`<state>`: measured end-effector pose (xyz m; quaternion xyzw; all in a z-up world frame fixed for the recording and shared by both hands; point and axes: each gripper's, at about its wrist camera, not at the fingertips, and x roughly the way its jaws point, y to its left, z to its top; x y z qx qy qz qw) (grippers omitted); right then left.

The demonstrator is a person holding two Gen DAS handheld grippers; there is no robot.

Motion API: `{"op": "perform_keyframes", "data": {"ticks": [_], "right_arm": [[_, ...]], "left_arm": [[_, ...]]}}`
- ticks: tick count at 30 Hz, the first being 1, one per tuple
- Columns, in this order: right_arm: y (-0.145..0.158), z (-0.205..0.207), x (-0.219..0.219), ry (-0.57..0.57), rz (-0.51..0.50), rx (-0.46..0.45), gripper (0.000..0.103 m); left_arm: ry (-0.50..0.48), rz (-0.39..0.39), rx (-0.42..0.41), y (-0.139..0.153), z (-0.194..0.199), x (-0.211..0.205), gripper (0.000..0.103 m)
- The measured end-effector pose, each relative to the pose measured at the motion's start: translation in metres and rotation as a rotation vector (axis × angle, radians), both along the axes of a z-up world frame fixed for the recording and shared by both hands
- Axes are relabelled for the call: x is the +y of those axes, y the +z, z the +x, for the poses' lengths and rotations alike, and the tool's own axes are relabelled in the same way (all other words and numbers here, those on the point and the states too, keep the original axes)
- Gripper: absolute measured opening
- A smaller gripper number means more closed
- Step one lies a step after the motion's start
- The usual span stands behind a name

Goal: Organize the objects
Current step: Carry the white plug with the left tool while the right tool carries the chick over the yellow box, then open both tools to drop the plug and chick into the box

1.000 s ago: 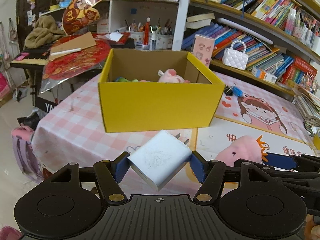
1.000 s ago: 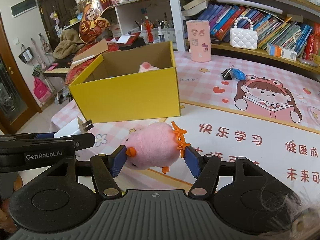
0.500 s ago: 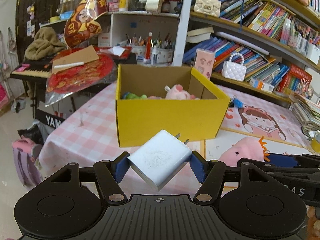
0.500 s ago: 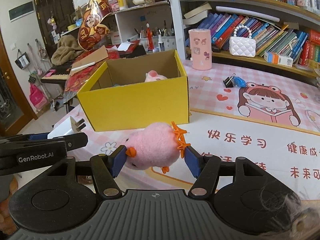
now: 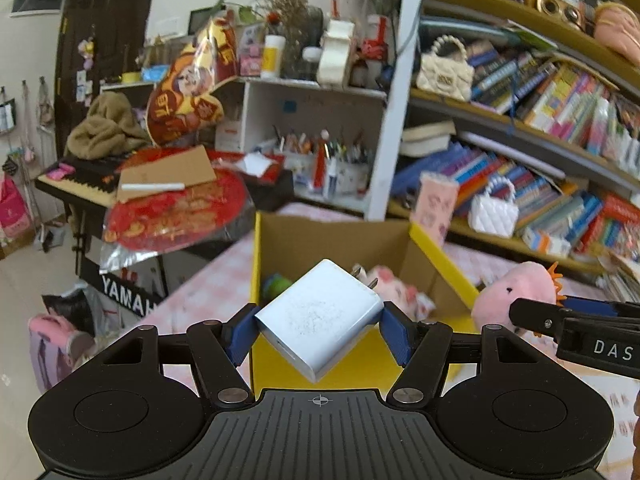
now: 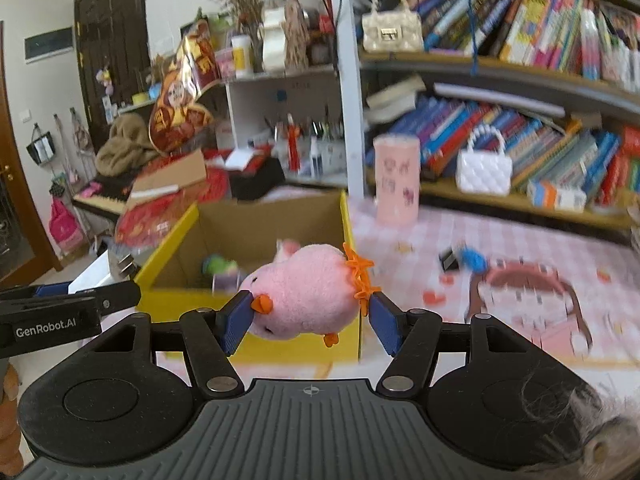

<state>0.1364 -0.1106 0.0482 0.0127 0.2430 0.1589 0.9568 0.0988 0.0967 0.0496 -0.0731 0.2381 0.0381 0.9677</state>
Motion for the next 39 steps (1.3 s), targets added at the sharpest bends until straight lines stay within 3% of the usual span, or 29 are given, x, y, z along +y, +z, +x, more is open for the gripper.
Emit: {"op": "perform_keyframes", "data": {"ticks": [9, 20, 39], "right_arm": [[0.002, 0.068, 0.009, 0.082, -0.01, -0.04, 0.06], [-0.033, 0.134, 0.023, 0.237, -0.111, 0.005, 0.06], [-0.061, 0.169, 0.04, 0.397, -0.236, 0.048, 0.061]], "left_arm": [[0.03, 0.04, 0.004, -0.001, 0.058, -0.011, 0.065], [0.061, 0.113, 0.115, -0.028, 0.113, -0.025, 0.065], [0.086, 0.156, 0.253, -0.057, 0.148, -0.025, 0.065]]}}
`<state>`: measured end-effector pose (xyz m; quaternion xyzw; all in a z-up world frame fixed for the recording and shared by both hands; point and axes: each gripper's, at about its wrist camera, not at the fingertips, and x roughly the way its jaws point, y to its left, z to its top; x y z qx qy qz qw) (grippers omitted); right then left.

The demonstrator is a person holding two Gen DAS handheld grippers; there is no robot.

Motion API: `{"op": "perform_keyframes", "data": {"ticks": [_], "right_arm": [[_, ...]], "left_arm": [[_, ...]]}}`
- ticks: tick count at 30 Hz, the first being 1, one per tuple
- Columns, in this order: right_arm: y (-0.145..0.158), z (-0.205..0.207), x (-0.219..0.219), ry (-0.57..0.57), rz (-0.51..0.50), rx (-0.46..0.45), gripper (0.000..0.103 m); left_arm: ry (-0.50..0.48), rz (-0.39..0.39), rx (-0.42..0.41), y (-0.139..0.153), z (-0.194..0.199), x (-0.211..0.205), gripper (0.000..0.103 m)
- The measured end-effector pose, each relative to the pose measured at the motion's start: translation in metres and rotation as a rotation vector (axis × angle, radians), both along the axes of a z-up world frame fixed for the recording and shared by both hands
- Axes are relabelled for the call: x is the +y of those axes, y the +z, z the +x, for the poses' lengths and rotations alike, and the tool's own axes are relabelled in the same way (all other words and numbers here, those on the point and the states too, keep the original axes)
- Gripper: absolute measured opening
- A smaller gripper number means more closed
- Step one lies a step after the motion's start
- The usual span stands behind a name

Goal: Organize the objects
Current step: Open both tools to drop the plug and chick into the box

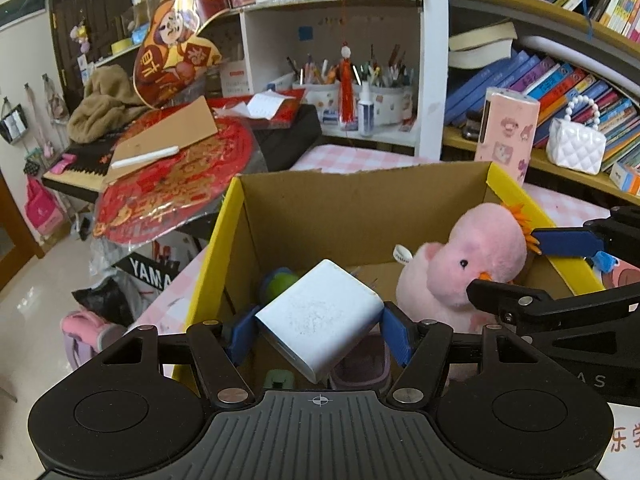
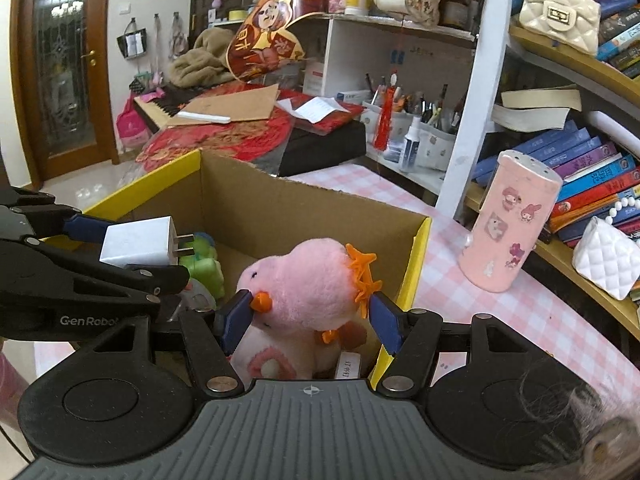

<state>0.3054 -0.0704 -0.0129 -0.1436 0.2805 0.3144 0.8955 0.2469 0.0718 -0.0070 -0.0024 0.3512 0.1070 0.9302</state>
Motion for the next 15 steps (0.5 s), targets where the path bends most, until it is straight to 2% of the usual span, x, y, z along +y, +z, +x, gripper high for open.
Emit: {"op": "perform_keyframes", "data": {"ticks": [6, 9, 12, 15], "right_arm": [[-0.002, -0.001, 0.003, 0.014, -0.018, -0.014, 0.062], [-0.003, -0.001, 0.003, 0.005, -0.021, -0.019, 0.065], [0.0, -0.001, 0.0, -0.009, 0.005, -0.015, 0.068], [0.007, -0.004, -0.005, -0.033, 0.052, -0.016, 0.075]], "left_arm": [[0.011, 0.01, -0.007, -0.002, -0.001, 0.002, 0.069], [0.014, 0.014, -0.022, 0.002, -0.003, 0.003, 0.072], [0.022, 0.017, -0.052, 0.009, -0.008, 0.004, 0.077], [0.029, 0.005, -0.083, 0.017, -0.013, 0.008, 0.081]]}}
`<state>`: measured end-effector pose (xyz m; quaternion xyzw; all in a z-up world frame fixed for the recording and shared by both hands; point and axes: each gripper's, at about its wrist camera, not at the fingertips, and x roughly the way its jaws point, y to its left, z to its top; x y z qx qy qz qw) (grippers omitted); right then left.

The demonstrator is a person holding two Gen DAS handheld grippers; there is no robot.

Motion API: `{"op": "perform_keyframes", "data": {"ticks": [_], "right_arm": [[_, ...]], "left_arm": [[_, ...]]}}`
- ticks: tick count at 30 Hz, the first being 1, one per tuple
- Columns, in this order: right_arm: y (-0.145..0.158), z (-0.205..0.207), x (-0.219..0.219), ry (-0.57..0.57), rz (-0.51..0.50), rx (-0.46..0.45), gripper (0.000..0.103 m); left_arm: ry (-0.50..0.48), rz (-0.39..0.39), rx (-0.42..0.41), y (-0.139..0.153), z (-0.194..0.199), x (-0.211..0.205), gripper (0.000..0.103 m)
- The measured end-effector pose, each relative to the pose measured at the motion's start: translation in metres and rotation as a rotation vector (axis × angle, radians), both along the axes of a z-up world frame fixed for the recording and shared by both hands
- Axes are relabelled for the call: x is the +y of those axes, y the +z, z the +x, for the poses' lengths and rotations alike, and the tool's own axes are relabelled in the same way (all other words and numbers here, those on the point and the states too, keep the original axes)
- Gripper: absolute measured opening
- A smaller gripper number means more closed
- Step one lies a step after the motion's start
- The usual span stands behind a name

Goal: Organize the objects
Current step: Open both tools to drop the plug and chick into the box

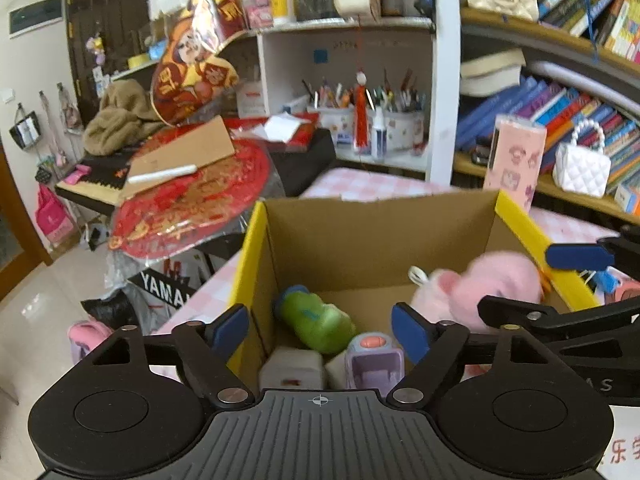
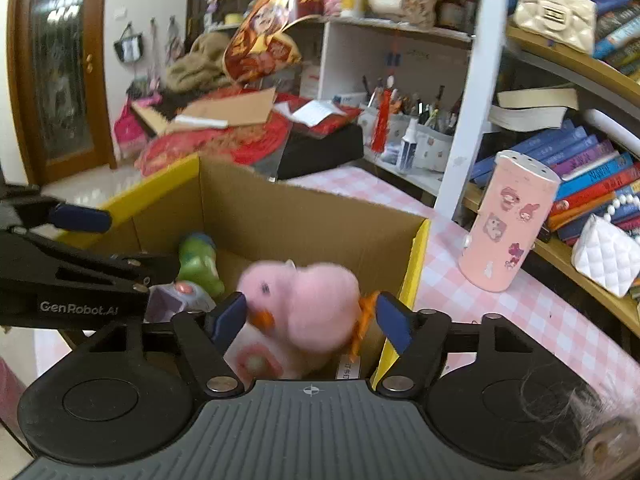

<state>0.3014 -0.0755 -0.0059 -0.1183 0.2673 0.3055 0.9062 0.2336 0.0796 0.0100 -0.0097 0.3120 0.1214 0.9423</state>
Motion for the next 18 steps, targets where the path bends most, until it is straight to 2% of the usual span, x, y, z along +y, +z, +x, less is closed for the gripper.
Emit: {"op": "perform_keyframes", "data": {"ticks": [3, 7, 12, 18], "right_arm": [[0.008, -0.007, -0.004, -0.034, 0.023, -0.03, 0.085], [0.019, -0.015, -0.012, -0.083, 0.056, -0.047, 0.086], [0.028, -0.03, -0.024, -0.174, 0.124, -0.026, 0.086], [0.032, -0.054, -0.031, -0.25, 0.135, -0.038, 0.086]], "left_arm": [[0.007, -0.021, -0.034, 0.008, -0.008, 0.003, 0.086], [-0.001, -0.041, -0.079, 0.018, -0.021, 0.005, 0.088], [-0.016, -0.046, -0.109, 0.026, -0.039, 0.006, 0.088], [-0.029, -0.056, -0.12, 0.026, -0.062, 0.009, 0.088]]}}
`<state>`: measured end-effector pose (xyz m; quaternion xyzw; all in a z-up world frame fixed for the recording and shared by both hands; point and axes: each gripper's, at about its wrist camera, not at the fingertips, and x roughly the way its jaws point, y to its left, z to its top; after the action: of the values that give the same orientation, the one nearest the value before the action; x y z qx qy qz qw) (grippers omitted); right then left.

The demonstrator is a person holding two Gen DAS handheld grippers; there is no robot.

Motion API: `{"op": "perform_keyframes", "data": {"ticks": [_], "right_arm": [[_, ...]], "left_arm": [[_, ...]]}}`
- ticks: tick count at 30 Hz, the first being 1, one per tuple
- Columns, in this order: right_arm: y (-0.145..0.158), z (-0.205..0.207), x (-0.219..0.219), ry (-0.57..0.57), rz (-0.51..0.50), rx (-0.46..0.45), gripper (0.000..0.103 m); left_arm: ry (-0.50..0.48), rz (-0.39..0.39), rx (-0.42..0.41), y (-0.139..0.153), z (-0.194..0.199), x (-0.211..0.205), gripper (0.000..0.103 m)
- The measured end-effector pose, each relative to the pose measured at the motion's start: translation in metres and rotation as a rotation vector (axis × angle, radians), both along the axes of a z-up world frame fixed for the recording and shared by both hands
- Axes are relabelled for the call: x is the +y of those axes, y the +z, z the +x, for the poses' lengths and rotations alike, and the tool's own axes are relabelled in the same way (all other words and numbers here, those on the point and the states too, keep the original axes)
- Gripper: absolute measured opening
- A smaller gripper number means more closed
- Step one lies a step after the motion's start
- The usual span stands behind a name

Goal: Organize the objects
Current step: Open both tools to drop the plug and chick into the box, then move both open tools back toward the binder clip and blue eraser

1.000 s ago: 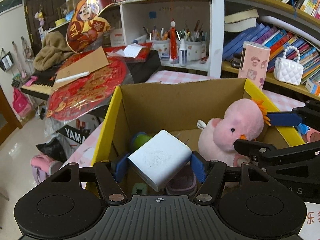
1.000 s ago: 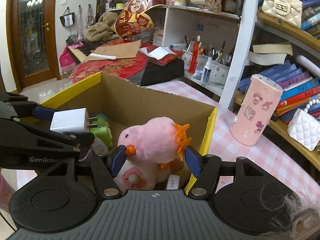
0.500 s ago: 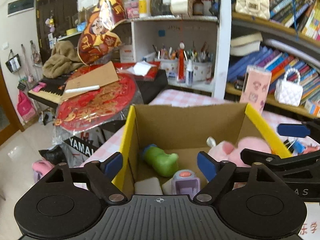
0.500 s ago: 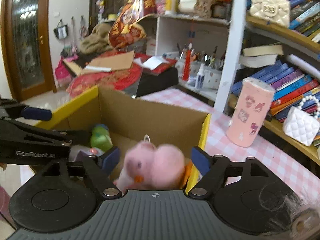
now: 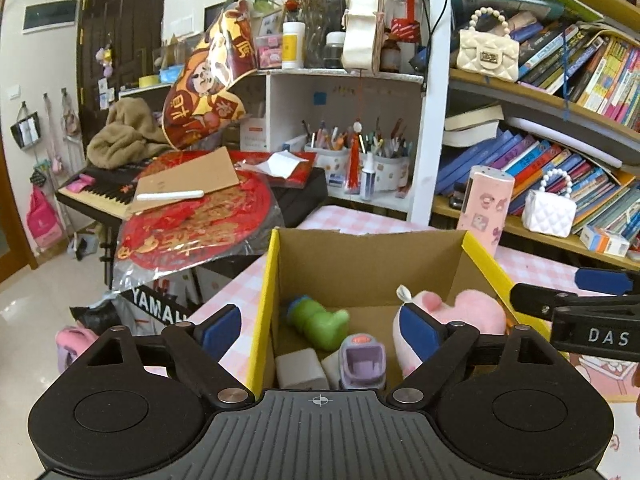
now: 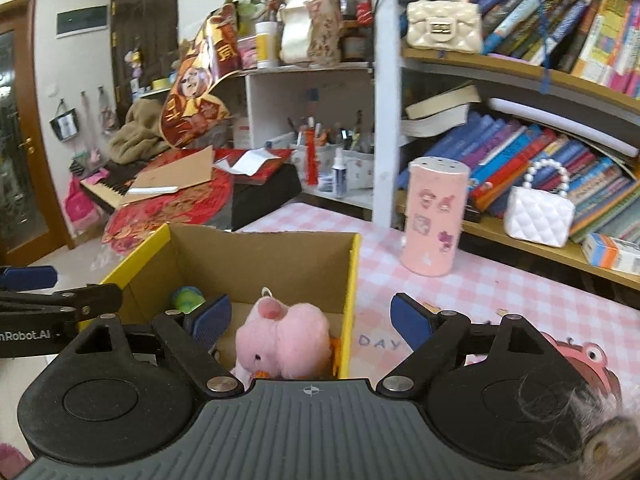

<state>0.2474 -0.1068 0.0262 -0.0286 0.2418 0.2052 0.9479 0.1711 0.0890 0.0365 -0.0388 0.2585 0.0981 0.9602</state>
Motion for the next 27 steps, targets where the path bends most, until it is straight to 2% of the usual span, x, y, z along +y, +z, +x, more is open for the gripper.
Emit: {"op": "perform_keyframes", "data": {"ticks": [8, 17, 27], "right_arm": [[-0.007, -0.045, -0.005, -0.06, -0.003, 0.038, 0.086], [-0.027, -0.096, 0.002, -0.1, -0.013, 0.131, 0.086], [-0.044, -0.141, 0.005, -0.123, -0.038, 0.193, 0.086]], "left_arm": [[-0.028, 0.001, 0.017, -0.007, -0.035, 0.0, 0.089], [-0.054, 0.008, 0.075, -0.023, -0.078, -0.001, 0.089], [-0.091, 0.013, 0.131, -0.038, -0.111, -0.005, 0.089]]}}
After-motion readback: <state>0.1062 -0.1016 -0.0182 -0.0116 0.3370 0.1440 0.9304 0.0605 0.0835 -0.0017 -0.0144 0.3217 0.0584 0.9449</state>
